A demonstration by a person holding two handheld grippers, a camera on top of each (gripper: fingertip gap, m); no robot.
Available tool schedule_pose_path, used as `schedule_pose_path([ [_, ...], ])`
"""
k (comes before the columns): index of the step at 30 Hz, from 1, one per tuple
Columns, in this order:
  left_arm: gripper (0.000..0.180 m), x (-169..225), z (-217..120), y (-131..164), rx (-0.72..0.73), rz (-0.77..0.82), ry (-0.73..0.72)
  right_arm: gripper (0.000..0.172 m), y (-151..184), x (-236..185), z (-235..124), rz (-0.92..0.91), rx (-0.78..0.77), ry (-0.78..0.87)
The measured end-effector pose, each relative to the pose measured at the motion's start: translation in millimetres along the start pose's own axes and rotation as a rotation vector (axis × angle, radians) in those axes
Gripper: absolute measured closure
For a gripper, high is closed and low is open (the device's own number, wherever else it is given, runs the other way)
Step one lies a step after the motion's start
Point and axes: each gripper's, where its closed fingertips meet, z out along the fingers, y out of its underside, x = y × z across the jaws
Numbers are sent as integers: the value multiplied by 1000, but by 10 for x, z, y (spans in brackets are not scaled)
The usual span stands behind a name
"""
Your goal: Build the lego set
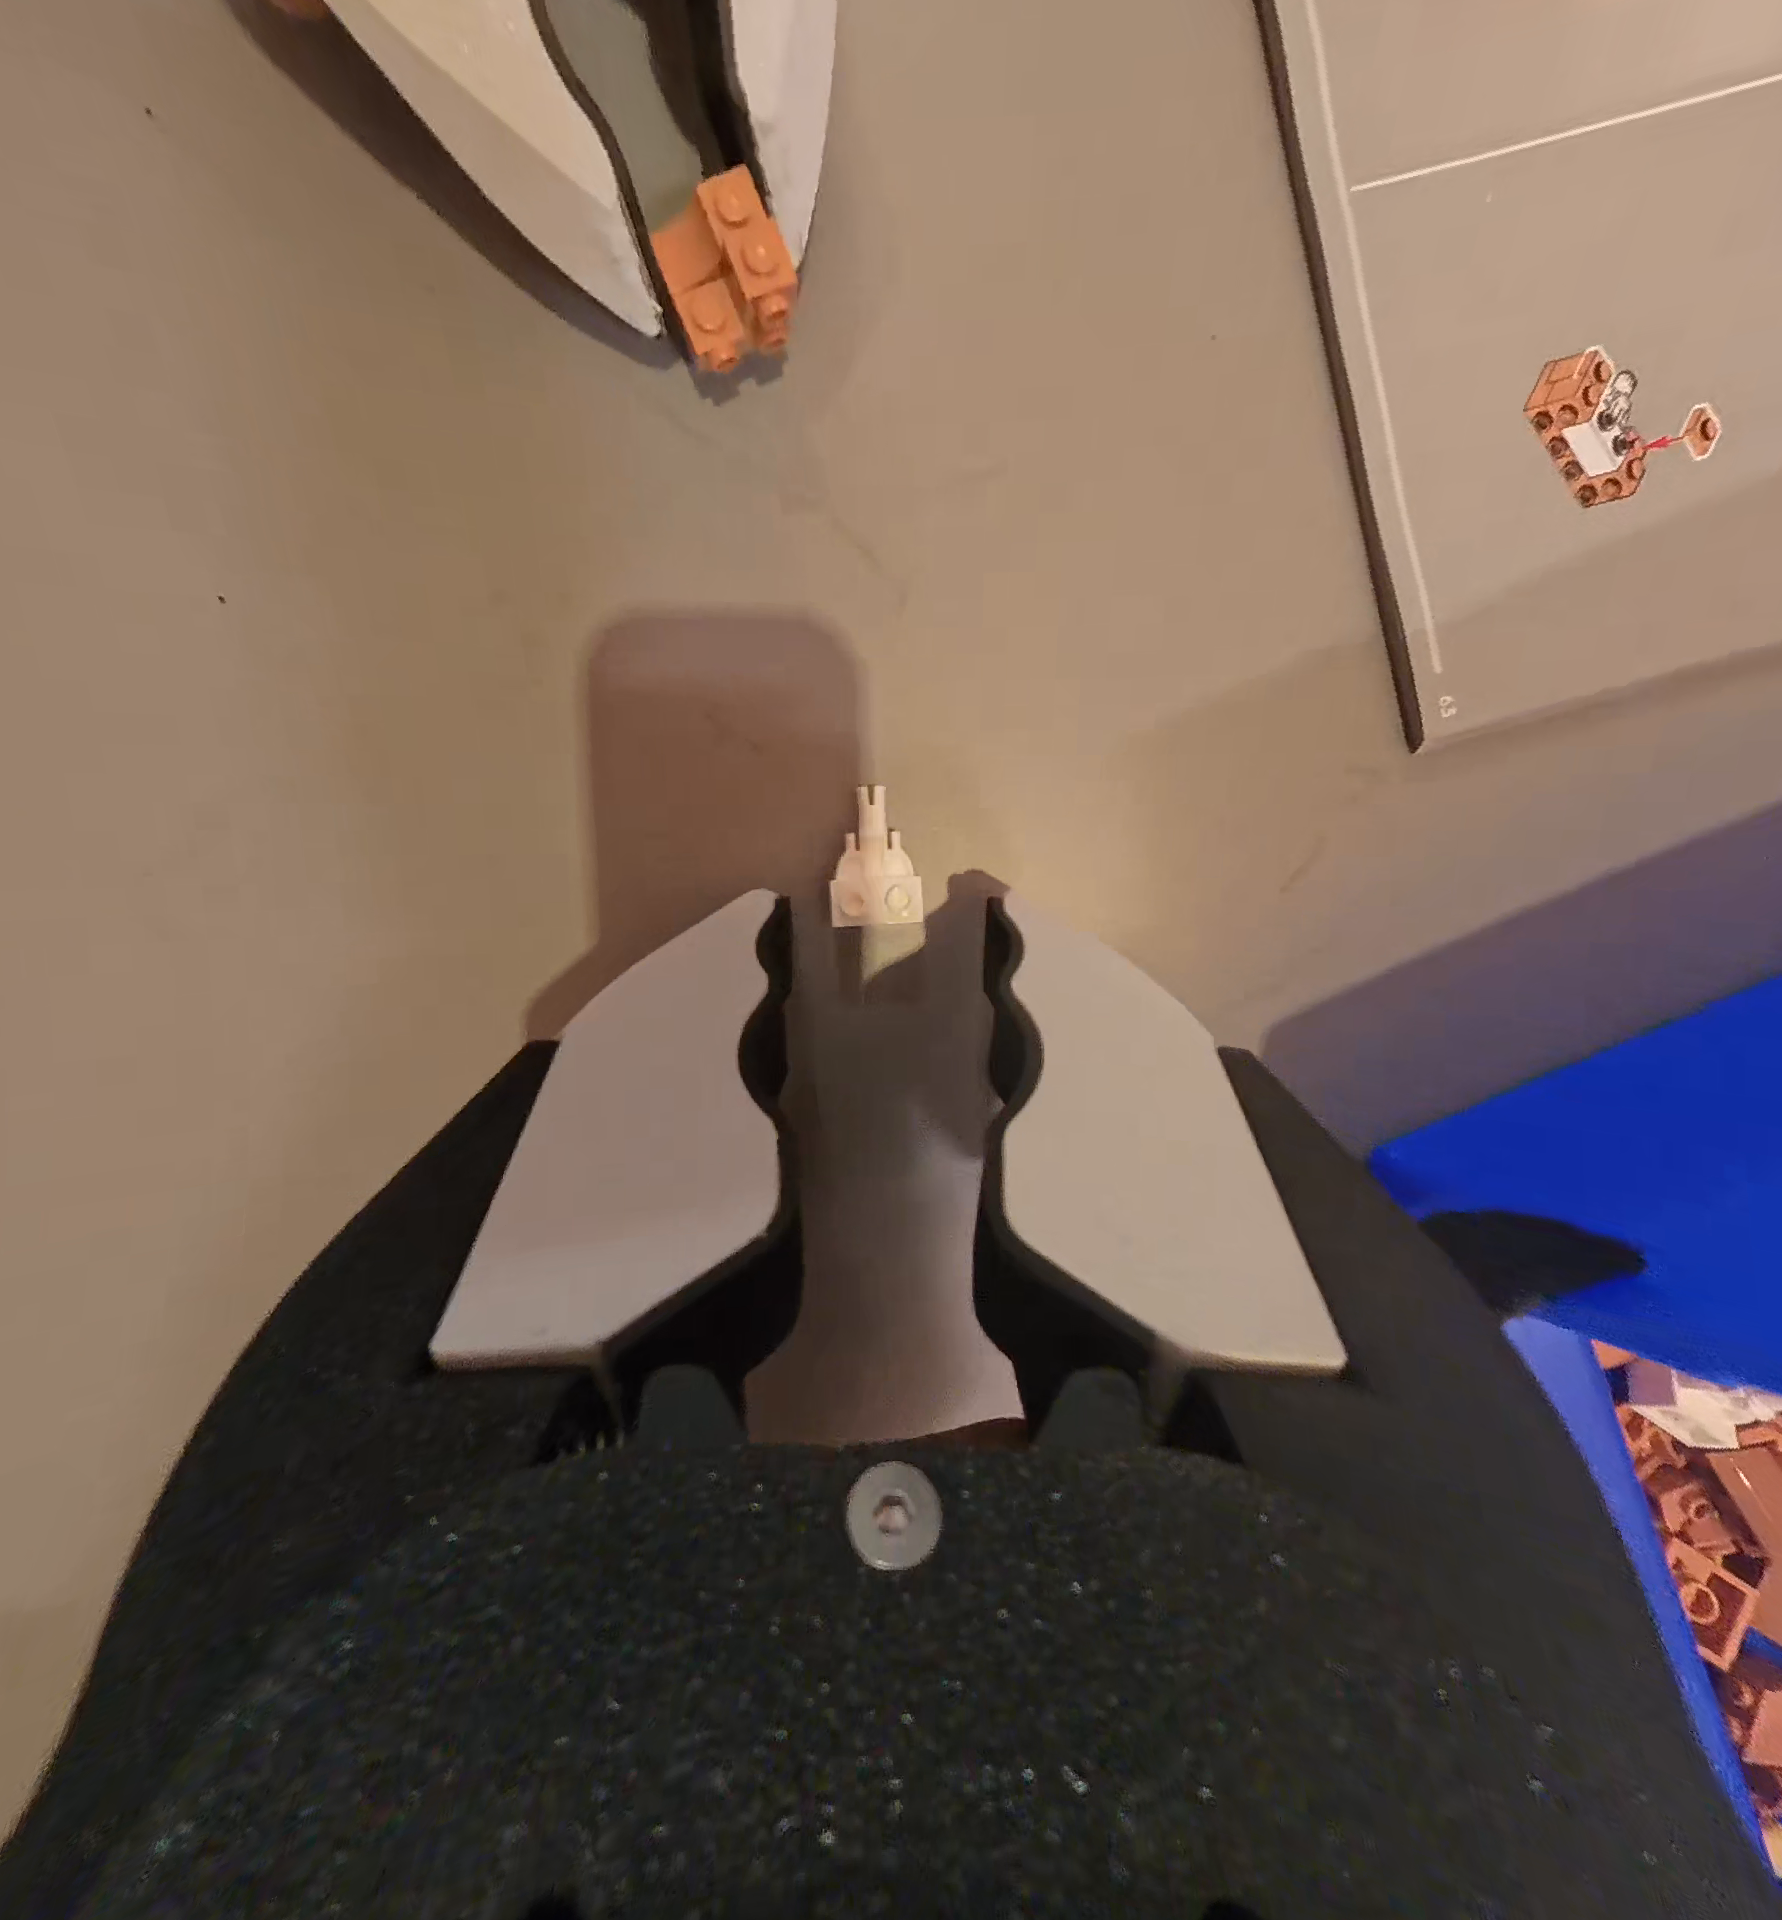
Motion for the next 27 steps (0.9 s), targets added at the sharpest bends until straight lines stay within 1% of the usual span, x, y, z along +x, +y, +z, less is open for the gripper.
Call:
schedule_pose_path([
  [2,164,10,2,0,-1,5,5,145,-12,-6,18,-4,10,-10],
  [3,164,15,4,0,-1,7,7,155,-27,-15,25,-10,20,-18],
  [6,164,28,8,3,-4,15,11,155,-121,-52,48,-54,68,-31],
  [11,164,63,22,12,-14,39,19,155,-453,-250,61,-149,210,-73],
  [14,164,108,26,-10,-3,48,41,155,-596,-315,65,-196,254,-63],
  [21,164,127,1,-76,45,34,61,155,-760,-362,15,-214,300,-53],
  [27,164,151,-25,-146,94,14,85,155,-795,-368,-1,-237,303,-20],
])
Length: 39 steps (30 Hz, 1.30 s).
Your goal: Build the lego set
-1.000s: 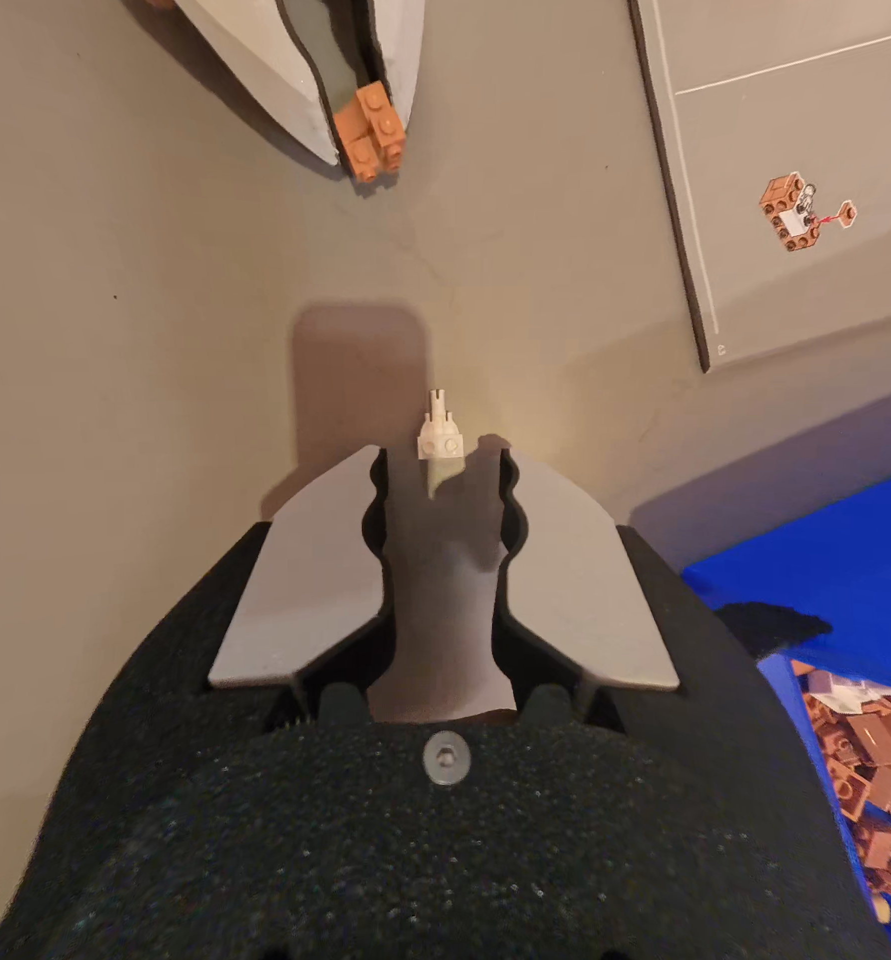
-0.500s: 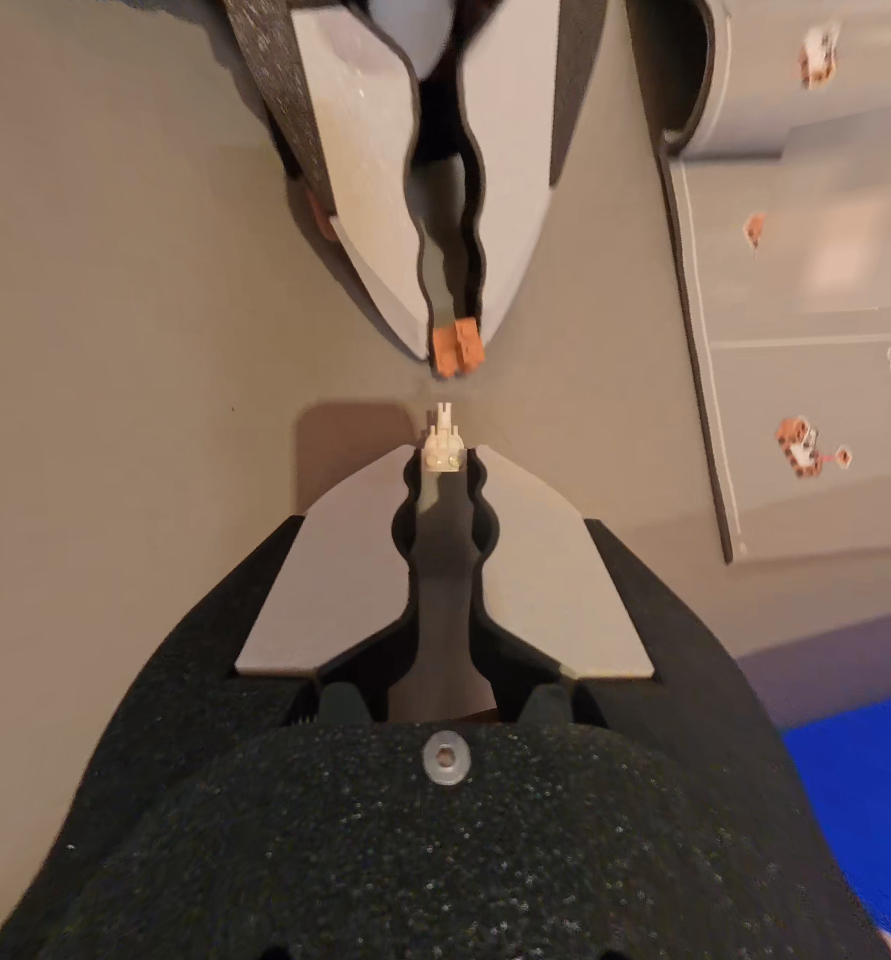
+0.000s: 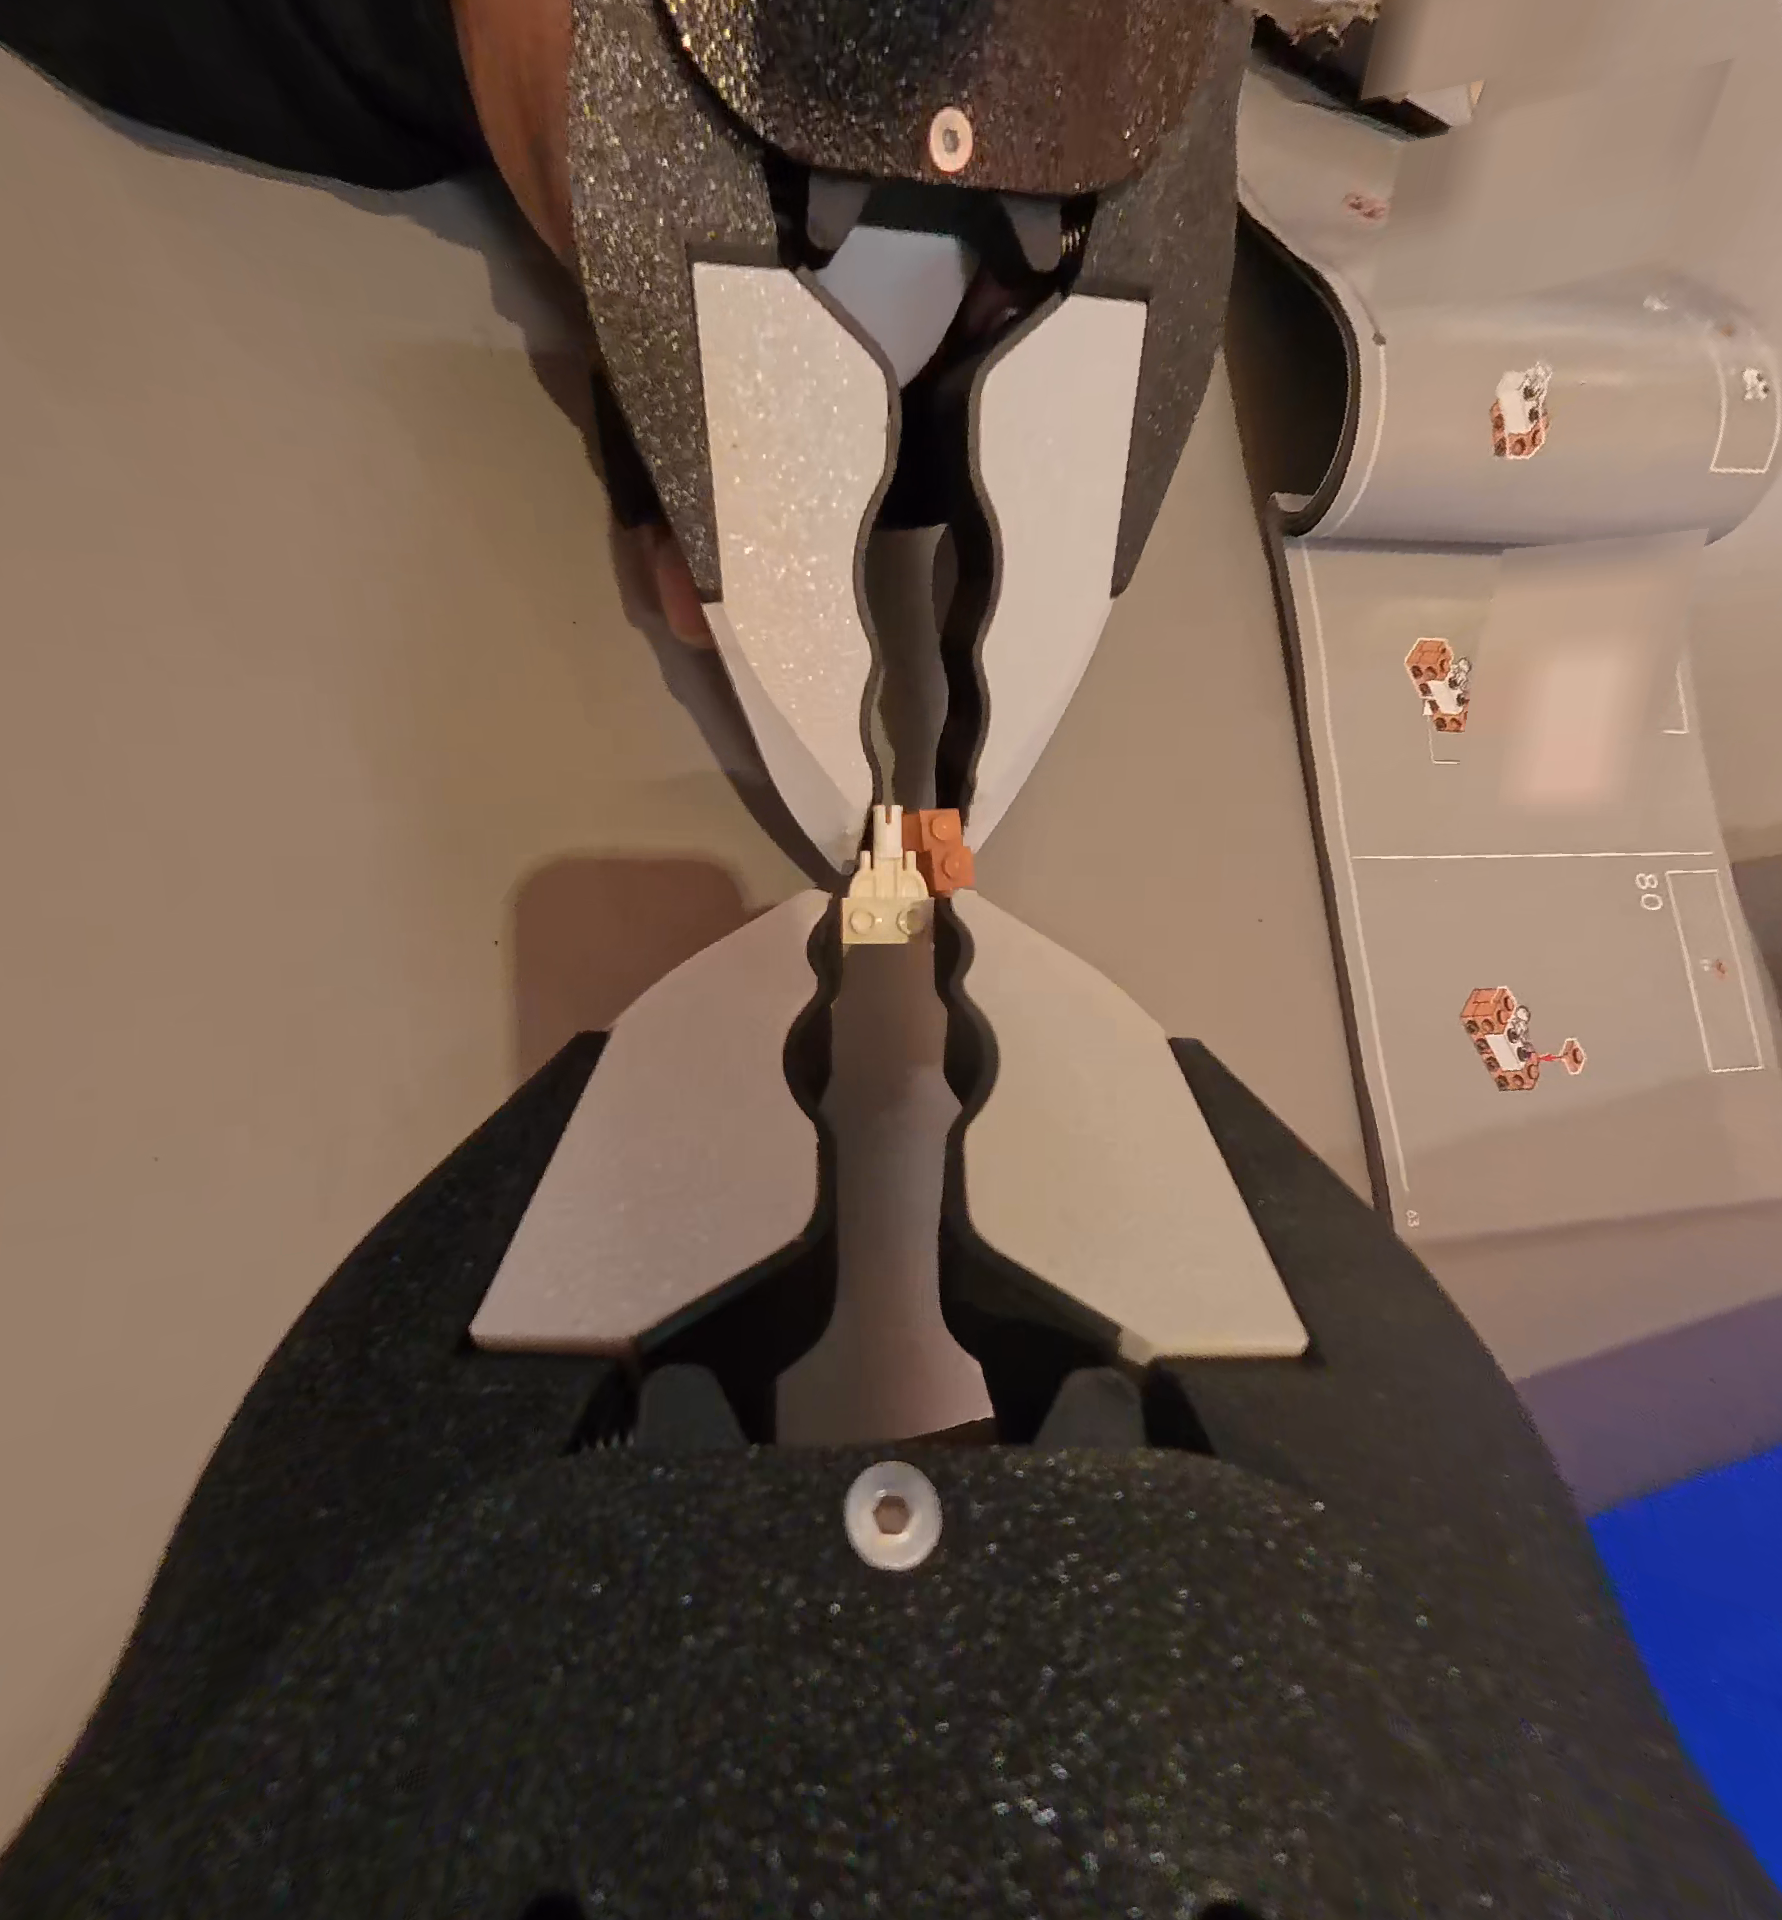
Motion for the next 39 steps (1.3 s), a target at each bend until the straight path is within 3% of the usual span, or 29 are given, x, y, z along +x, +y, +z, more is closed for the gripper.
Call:
schedule_pose_path([
  [20,164,-39,-47,-49,55,-98,33,155,-69,85,5,-72,44,138],
  [39,164,-54,-26,-1,19,-81,11,155,-63,88,55,-154,67,207],
])
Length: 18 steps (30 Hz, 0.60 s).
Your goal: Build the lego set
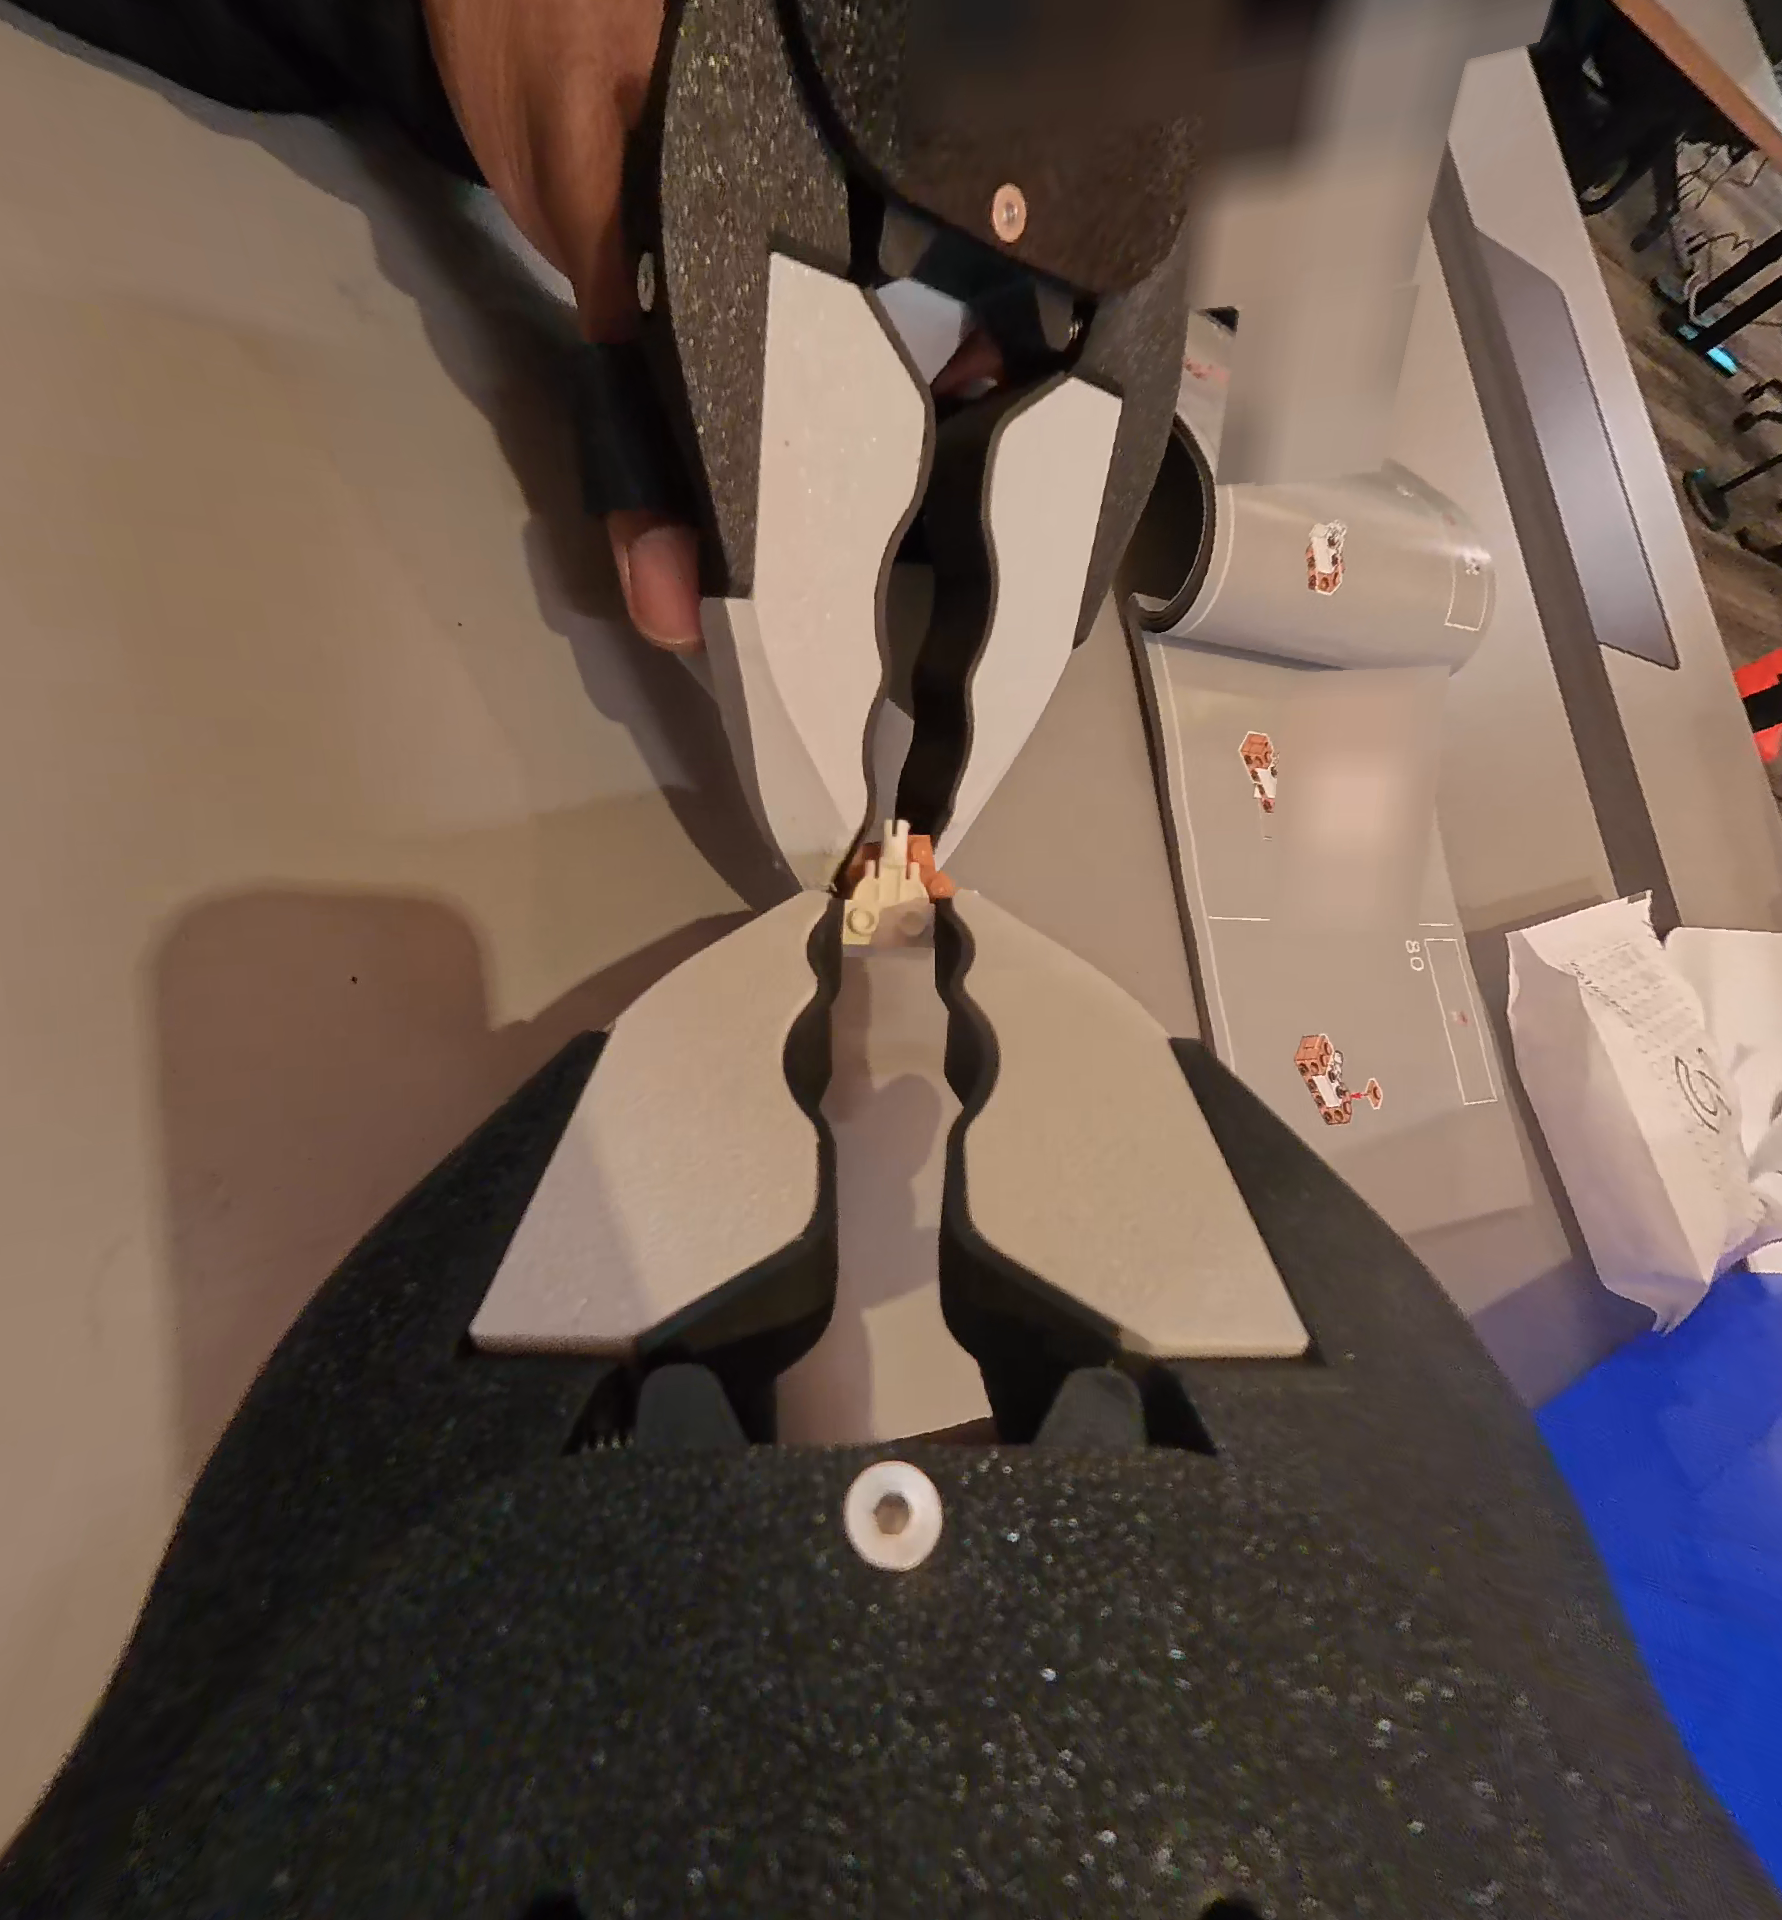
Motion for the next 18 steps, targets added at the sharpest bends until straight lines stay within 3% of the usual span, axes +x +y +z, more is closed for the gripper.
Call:
schedule_pose_path([
  [18,164,46,-6,-13,12,1,37,155,-61,-56,-17,-34,69,-6],
])
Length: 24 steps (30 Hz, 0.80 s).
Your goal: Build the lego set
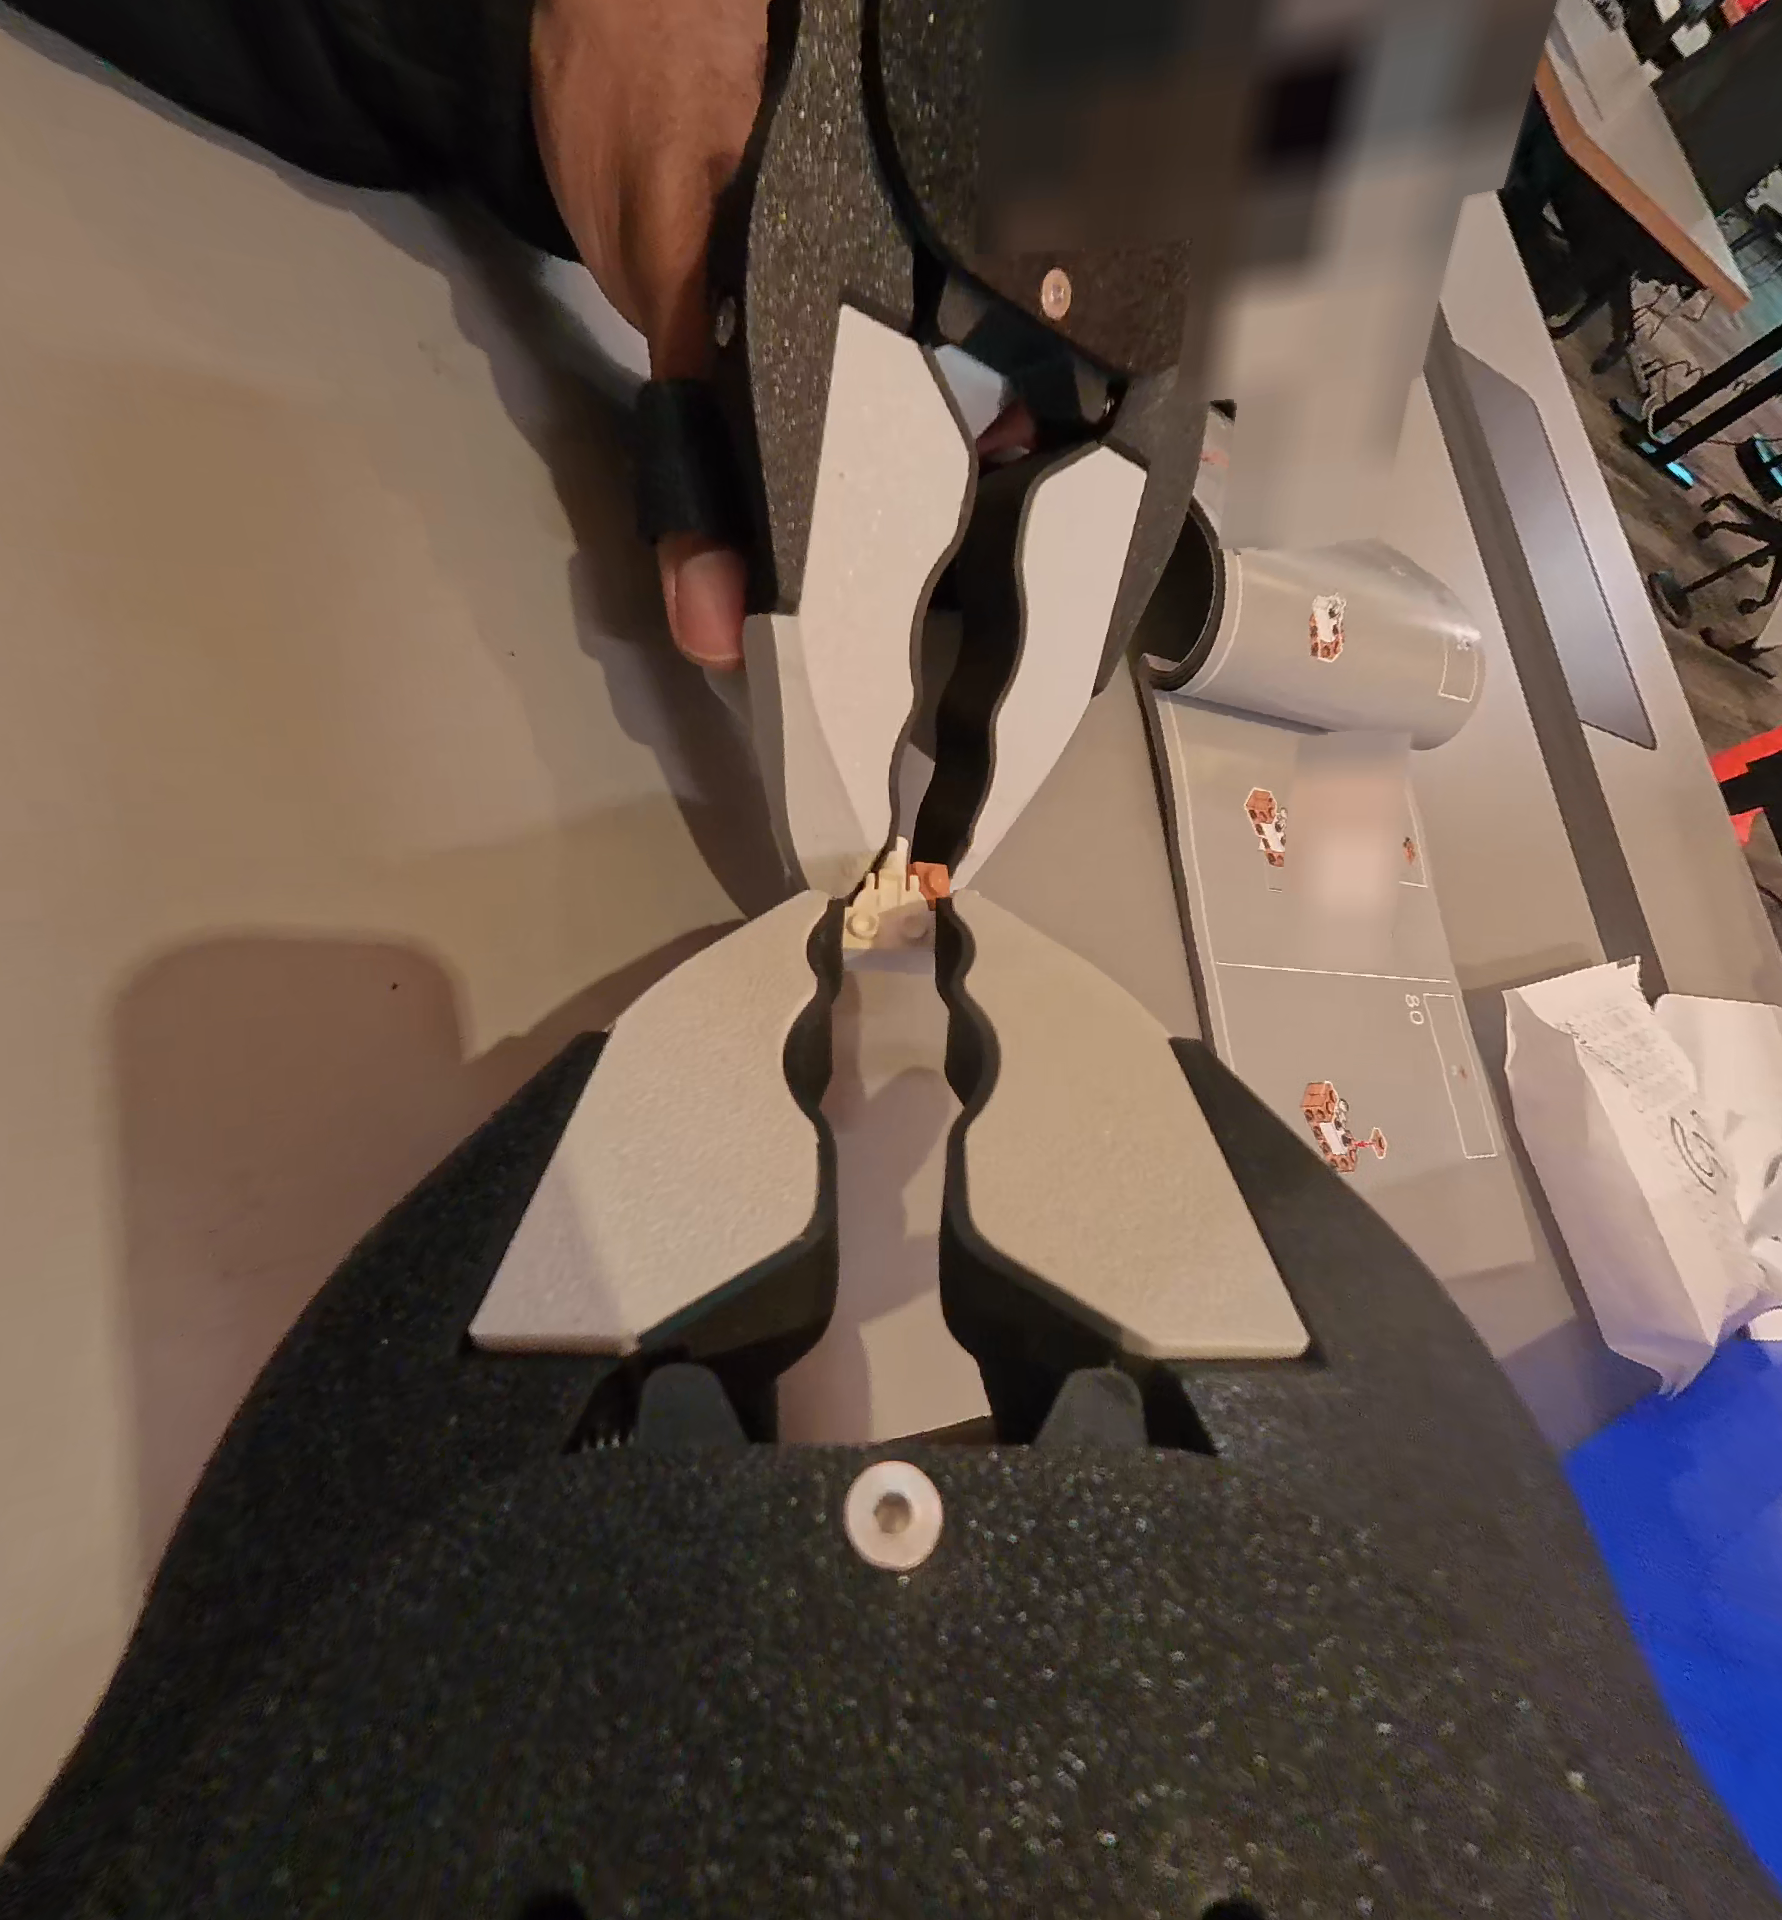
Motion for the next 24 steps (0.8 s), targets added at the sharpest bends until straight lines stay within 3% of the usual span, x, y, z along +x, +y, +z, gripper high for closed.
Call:
schedule_pose_path([
  [17,164,78,-34,-67,51,-39,81,152,-85,-19,-34,25,79,-26],
  [24,164,-27,1,63,-46,0,-17,146,29,43,-121,-5,30,-16],
])
